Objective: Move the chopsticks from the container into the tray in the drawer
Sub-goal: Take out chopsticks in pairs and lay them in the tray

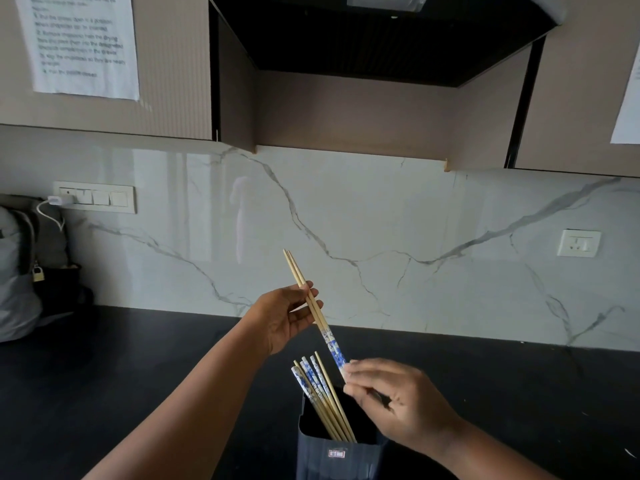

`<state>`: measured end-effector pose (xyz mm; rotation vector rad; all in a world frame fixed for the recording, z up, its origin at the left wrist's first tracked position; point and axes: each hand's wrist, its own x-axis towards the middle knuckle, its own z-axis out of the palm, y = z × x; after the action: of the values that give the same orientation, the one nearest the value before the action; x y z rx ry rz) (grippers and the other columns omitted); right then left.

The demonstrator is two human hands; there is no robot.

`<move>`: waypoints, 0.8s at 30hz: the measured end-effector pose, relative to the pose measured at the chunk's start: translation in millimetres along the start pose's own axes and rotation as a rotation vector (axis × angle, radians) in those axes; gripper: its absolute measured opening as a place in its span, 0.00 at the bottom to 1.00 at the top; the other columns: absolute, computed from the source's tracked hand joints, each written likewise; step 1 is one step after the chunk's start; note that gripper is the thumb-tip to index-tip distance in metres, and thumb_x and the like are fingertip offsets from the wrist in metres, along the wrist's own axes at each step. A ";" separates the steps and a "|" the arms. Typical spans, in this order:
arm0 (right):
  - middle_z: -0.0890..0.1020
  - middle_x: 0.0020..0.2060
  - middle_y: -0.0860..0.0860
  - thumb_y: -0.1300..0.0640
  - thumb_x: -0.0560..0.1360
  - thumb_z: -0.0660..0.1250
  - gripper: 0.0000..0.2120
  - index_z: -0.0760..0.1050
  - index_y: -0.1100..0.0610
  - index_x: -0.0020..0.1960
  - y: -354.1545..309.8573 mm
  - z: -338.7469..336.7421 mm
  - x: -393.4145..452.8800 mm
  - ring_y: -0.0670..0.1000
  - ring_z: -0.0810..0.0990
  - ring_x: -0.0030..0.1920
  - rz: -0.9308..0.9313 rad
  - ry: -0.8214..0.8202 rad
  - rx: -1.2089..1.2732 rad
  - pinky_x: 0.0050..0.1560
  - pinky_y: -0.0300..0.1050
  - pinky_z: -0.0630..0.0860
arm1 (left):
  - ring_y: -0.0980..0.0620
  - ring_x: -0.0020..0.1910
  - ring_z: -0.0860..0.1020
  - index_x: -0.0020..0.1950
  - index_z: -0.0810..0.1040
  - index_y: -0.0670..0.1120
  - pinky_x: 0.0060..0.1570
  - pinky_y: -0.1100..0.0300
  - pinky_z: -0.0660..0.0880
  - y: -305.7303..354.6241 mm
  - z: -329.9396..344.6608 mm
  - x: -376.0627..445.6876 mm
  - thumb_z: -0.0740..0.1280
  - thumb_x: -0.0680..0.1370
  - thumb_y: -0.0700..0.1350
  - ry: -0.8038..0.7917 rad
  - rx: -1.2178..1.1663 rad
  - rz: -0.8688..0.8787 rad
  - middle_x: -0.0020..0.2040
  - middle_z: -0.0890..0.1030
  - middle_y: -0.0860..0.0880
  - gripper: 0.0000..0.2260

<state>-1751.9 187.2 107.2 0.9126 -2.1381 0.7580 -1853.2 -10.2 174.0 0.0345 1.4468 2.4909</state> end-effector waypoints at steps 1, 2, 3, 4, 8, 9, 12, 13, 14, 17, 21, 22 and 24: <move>0.86 0.47 0.45 0.54 0.73 0.72 0.07 0.85 0.55 0.49 -4.2 1.4 -0.4 0.40 0.83 0.50 0.145 0.039 0.102 0.51 0.36 0.80 | 0.45 0.45 0.83 0.52 0.80 0.38 0.44 0.54 0.82 -0.2 -0.2 -0.4 0.63 0.80 0.37 0.009 0.013 0.013 0.49 0.82 0.41 0.07; 0.86 0.43 0.43 0.55 0.72 0.73 0.05 0.85 0.53 0.48 -8.3 2.5 1.6 0.40 0.84 0.47 0.296 0.088 0.183 0.48 0.35 0.80 | 0.45 0.46 0.83 0.52 0.80 0.38 0.44 0.54 0.81 -1.0 -0.3 -1.1 0.63 0.80 0.38 0.018 0.030 0.023 0.49 0.82 0.41 0.07; 0.86 0.41 0.44 0.57 0.71 0.74 0.05 0.84 0.51 0.47 -12.6 2.5 6.0 0.41 0.84 0.45 0.466 0.123 0.252 0.46 0.35 0.80 | 0.44 0.46 0.83 0.52 0.80 0.38 0.44 0.53 0.81 -2.3 0.1 -1.9 0.63 0.80 0.38 0.026 0.050 0.033 0.50 0.82 0.41 0.07; 0.87 0.40 0.45 0.58 0.71 0.75 0.06 0.83 0.50 0.46 -15.8 2.7 11.2 0.43 0.85 0.44 0.633 0.126 0.323 0.45 0.37 0.80 | 0.44 0.47 0.82 0.53 0.79 0.38 0.44 0.54 0.81 -4.3 0.9 -2.5 0.63 0.80 0.38 0.031 0.069 0.039 0.50 0.82 0.41 0.07; 0.86 0.36 0.52 0.60 0.72 0.74 0.01 0.83 0.55 0.43 -20.9 6.5 31.5 0.49 0.83 0.36 1.065 0.055 0.607 0.39 0.42 0.81 | 0.44 0.46 0.83 0.53 0.79 0.38 0.42 0.54 0.81 -15.4 6.6 -5.6 0.63 0.80 0.38 0.048 0.109 0.026 0.51 0.82 0.41 0.06; 0.86 0.35 0.53 0.61 0.72 0.74 0.01 0.83 0.57 0.43 -21.4 8.3 34.3 0.50 0.83 0.36 1.103 0.047 0.619 0.39 0.44 0.82 | 0.44 0.46 0.83 0.52 0.79 0.38 0.42 0.54 0.81 -17.9 7.6 -6.5 0.63 0.80 0.38 0.051 0.116 0.020 0.52 0.82 0.41 0.06; 0.86 0.36 0.56 0.64 0.71 0.74 0.01 0.82 0.60 0.43 -21.0 15.6 35.8 0.53 0.84 0.36 1.174 0.065 0.686 0.38 0.48 0.82 | 0.44 0.46 0.83 0.52 0.79 0.38 0.41 0.55 0.81 -22.7 6.5 -6.8 0.63 0.80 0.38 0.068 0.137 0.010 0.52 0.81 0.41 0.06; 0.86 0.36 0.57 0.65 0.71 0.74 0.02 0.82 0.61 0.43 -21.1 17.6 34.7 0.53 0.84 0.35 1.192 0.065 0.707 0.37 0.47 0.82 | 0.45 0.45 0.83 0.53 0.79 0.38 0.40 0.55 0.81 -23.9 5.8 -7.3 0.64 0.79 0.38 0.071 0.140 0.006 0.52 0.81 0.41 0.06; 0.86 0.36 0.57 0.65 0.71 0.73 0.02 0.82 0.62 0.43 -20.5 19.1 33.3 0.53 0.84 0.35 1.201 0.057 0.716 0.36 0.47 0.82 | 0.45 0.44 0.83 0.53 0.79 0.38 0.38 0.56 0.81 -25.4 4.9 -8.1 0.64 0.79 0.37 0.067 0.142 0.001 0.51 0.81 0.41 0.06; 0.86 0.37 0.58 0.65 0.71 0.73 0.02 0.81 0.63 0.43 -17.5 22.4 28.5 0.54 0.85 0.36 1.211 0.007 0.712 0.41 0.51 0.84 | 0.47 0.41 0.82 0.54 0.78 0.38 0.36 0.58 0.81 -32.0 1.9 -11.0 0.63 0.79 0.37 0.062 0.165 -0.011 0.49 0.81 0.43 0.06; 0.86 0.40 0.60 0.66 0.70 0.74 0.03 0.81 0.63 0.44 -15.4 29.3 15.7 0.55 0.85 0.38 1.225 -0.094 0.699 0.45 0.53 0.83 | 0.50 0.41 0.82 0.54 0.78 0.40 0.39 0.59 0.81 -47.0 -7.8 -17.7 0.64 0.79 0.40 0.033 0.278 0.003 0.47 0.81 0.44 0.06; 0.86 0.39 0.60 0.67 0.70 0.74 0.04 0.81 0.63 0.44 -13.7 31.9 9.5 0.55 0.85 0.38 1.222 -0.108 0.708 0.45 0.53 0.83 | 0.50 0.41 0.82 0.53 0.79 0.40 0.41 0.58 0.81 -51.5 -13.4 -17.8 0.65 0.79 0.42 0.037 0.326 0.023 0.46 0.82 0.44 0.07; 0.85 0.37 0.59 0.67 0.69 0.74 0.04 0.81 0.63 0.43 -9.9 39.0 -7.7 0.54 0.84 0.36 1.210 -0.146 0.716 0.41 0.51 0.84 | 0.49 0.40 0.82 0.49 0.80 0.42 0.44 0.55 0.81 -61.9 -32.6 -15.6 0.66 0.79 0.50 0.107 0.483 0.119 0.44 0.83 0.43 0.12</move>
<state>-1754.1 156.2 80.4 -0.1919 -2.4635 2.1689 -1830.0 -12.5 106.3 0.0807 2.1158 2.1945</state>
